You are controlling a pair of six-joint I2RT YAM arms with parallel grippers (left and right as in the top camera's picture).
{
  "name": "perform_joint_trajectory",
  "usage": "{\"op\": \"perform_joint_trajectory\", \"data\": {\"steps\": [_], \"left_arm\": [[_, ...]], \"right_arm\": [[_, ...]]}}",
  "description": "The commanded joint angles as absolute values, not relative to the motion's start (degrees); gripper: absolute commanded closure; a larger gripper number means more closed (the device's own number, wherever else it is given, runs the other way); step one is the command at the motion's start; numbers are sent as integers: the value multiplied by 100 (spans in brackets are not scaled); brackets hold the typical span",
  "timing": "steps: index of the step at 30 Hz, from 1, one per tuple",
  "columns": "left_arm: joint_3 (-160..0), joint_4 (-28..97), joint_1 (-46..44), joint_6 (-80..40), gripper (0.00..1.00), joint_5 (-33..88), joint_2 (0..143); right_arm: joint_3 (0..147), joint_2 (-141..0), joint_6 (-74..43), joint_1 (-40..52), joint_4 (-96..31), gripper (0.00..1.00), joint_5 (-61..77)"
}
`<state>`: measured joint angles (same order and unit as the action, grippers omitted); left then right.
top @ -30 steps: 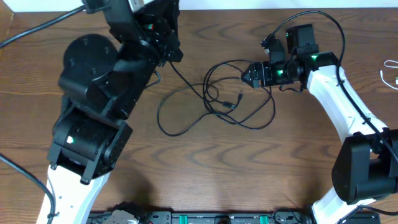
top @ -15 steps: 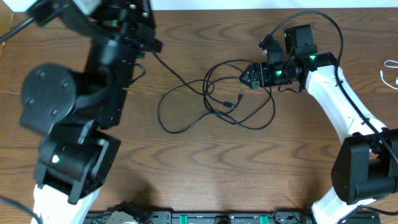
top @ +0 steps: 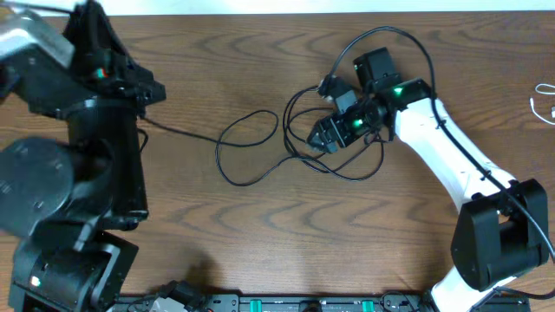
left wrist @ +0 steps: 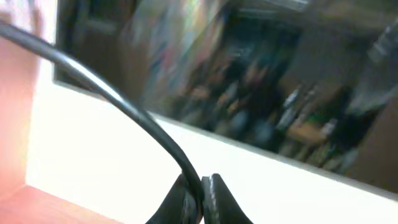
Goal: Untangle cables
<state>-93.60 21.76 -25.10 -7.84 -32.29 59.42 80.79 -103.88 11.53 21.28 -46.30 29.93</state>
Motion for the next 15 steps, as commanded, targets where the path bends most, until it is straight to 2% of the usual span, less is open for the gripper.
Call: {"op": "perform_joint_trajectory", "data": {"steps": [1, 8, 15], "left_arm": [[-9400, 2681, -2480, -279, 92, -3715, 5983], [-9400, 3815, -2482, -456, 92, -3647, 6023], [-9400, 4451, -2482, -523, 92, -3350, 6029]], "right_arm": [[8020, -10429, 1841, 2292, -4659, 16, 2991], [7780, -10429, 2624, 2613, -4622, 23, 2991], [7325, -10429, 2685, 2720, -3846, 28, 2987]]}}
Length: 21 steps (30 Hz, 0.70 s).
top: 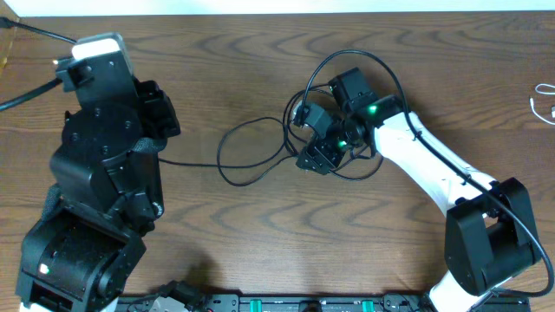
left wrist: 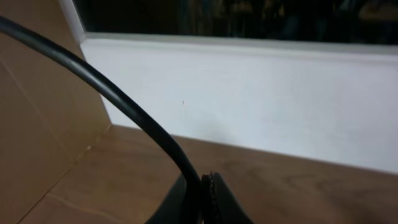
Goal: Untangle cables
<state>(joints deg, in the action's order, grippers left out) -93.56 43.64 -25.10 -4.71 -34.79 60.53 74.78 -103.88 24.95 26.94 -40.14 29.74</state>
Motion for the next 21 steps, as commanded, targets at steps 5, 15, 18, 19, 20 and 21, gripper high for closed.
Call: {"op": "perform_joint_trajectory", "data": {"steps": [5, 15, 18, 19, 20, 21], "left_arm": [[-9397, 4705, -2482, -781, 92, -2757, 6095], [-9397, 5076, -2482, -923, 92, -2606, 6514], [-9397, 5137, -2482, -1188, 92, -2602, 6598], [-9397, 5151, -2482, -1203, 92, -2585, 6626], [-9397, 5166, -2482, -1251, 92, -2585, 6650], [-9397, 5181, -2482, -1295, 92, -2585, 6672]], "right_arm": [[7140, -10630, 2617, 2722, -3308, 31, 2860], [7140, -11260, 2359, 2722, -3079, 45, 2862], [7140, -11262, 2362, 2720, -3055, 46, 2847], [7140, -11264, 2362, 2720, -3037, 46, 2786], [7140, -11264, 2362, 2722, -3022, 46, 2698], [7140, -11268, 2362, 2724, -3015, 47, 2600]]}}
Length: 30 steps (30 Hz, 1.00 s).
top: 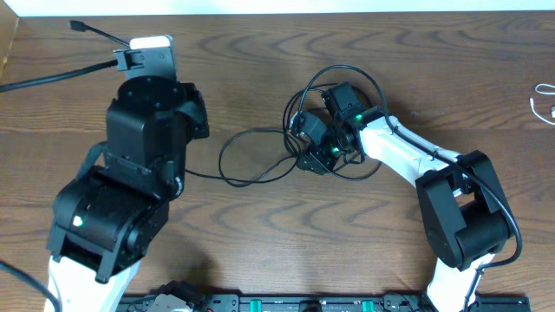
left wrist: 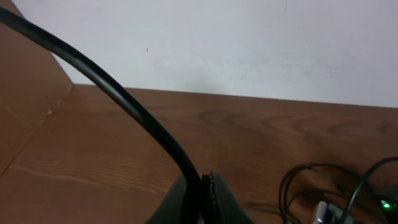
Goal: Untangle cables
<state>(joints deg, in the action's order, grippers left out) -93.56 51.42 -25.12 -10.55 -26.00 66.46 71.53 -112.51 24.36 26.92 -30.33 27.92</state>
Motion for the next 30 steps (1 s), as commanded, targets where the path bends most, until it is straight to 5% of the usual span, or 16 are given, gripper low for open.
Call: {"op": "perform_joint_trajectory", "data": {"steps": [1, 8, 17, 23, 30], "left_arm": [[-9397, 5190, -2482, -1328, 92, -2585, 6700], [-9397, 5260, -2482, -1345, 92, -2482, 6766], [-9397, 5269, -2482, -1431, 92, -2480, 6788], [-9397, 5269, -2482, -1433, 92, -2456, 6816], [-9397, 5269, -2482, -1476, 92, -2443, 6816]], "right_arm": [[7140, -11295, 2362, 2729, -2998, 48, 2506], [7140, -11424, 2362, 2733, -2989, 68, 2429], [7140, -11424, 2359, 2733, -2980, 79, 2432], [7140, -11424, 2359, 2733, -2980, 98, 2432], [7332, -11321, 1747, 2668, -3022, 99, 2438]]}}
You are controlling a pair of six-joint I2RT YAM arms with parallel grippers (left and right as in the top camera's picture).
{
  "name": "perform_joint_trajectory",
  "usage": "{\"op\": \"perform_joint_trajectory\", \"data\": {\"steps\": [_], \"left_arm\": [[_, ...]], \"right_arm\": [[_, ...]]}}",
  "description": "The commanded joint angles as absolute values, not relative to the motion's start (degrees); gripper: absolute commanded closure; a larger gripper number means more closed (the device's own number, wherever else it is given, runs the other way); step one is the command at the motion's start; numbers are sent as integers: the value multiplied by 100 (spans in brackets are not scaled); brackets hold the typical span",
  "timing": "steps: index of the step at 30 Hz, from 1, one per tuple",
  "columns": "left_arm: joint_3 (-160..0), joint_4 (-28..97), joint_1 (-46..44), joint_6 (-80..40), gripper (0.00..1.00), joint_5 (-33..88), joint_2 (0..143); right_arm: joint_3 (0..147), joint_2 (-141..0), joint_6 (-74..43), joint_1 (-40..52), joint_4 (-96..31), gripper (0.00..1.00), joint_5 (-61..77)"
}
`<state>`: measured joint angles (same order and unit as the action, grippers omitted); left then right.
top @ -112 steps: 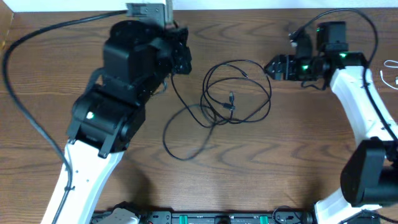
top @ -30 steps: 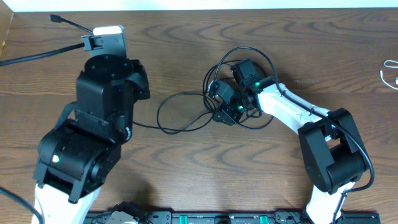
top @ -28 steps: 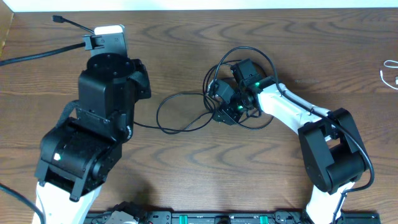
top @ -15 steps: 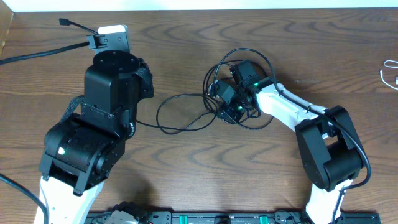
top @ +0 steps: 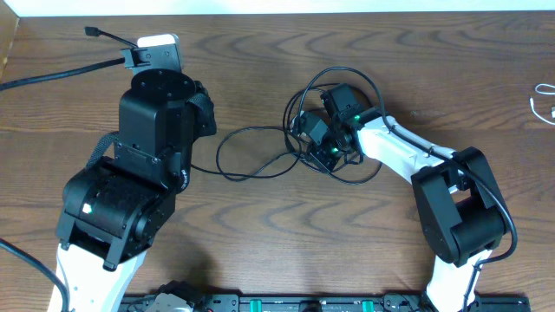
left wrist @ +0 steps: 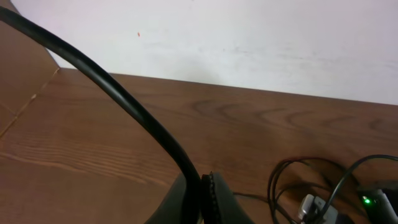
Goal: Untangle cables
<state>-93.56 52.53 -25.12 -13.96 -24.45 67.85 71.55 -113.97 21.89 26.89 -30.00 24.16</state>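
Observation:
My left gripper (left wrist: 202,182) is shut on a thick black cable (left wrist: 112,99) that runs up and away to the left. From overhead that gripper (top: 128,59) sits at the far left, and the thick cable (top: 52,74) leaves over the table's left edge. A thin black cable lies in a loop (top: 251,176) at the centre and ends in a knot with a grey connector (top: 303,121). My right gripper (top: 323,156) is down in that knot, closed on its strands. The left wrist view shows the connector (left wrist: 309,205) at the lower right.
A white cable (top: 545,100) lies at the right edge of the wooden table (top: 260,243). A white wall (left wrist: 249,37) borders the far side, with a cardboard panel (left wrist: 18,81) at the far left. A black equipment rail (top: 303,303) runs along the front edge.
My left arm has shifted slightly to the right, and its wrist view takes in a little more of the table and the knot. The thin loop has flattened a little. The right gripper has barely moved.
At first my left arm was at the far left, its wrist camera facing a window, and the right gripper held the knot right of centre. Then the left arm stood further right each time, tilting down to the table. The right gripper and knot shifted left.

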Motion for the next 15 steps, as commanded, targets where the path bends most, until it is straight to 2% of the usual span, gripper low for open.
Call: {"op": "perform_joint_trajectory", "data": {"steps": [1, 10, 15], "left_arm": [[-9397, 5269, -2482, -1476, 92, -2443, 6816], [-9397, 5374, -2482, -1520, 92, -2440, 6816], [-9397, 5404, -2482, -1520, 92, -2440, 6816]], "right_arm": [[7406, -11266, 1636, 2648, -3055, 99, 2440], [8324, -10193, 1514, 2547, -3699, 99, 2405], [8573, -9518, 947, 2351, -3701, 99, 2193]]}}
